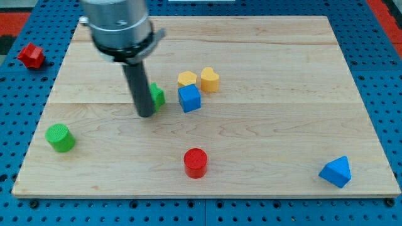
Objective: Slide the green circle to the bottom of the green star
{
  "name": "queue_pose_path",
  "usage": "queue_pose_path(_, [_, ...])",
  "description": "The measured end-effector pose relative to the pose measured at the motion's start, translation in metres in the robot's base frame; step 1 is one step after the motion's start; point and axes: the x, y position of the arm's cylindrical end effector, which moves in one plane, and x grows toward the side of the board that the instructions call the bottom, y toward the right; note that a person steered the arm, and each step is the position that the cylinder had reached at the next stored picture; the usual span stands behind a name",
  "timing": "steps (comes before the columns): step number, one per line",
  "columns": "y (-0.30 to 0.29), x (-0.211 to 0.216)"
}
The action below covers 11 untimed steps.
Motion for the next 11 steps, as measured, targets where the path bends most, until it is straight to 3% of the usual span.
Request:
queue_pose_path(1, [-0.048, 0.047])
queue_pose_path(2, [-0.102, 0.124])
queue_pose_path(3, [-0.196, 0.149])
queue_pose_path(5, [-0.161, 0.073])
queue_pose_path(8, [-0.128, 0.009])
queue_pose_path(11, [-0.031, 0.01])
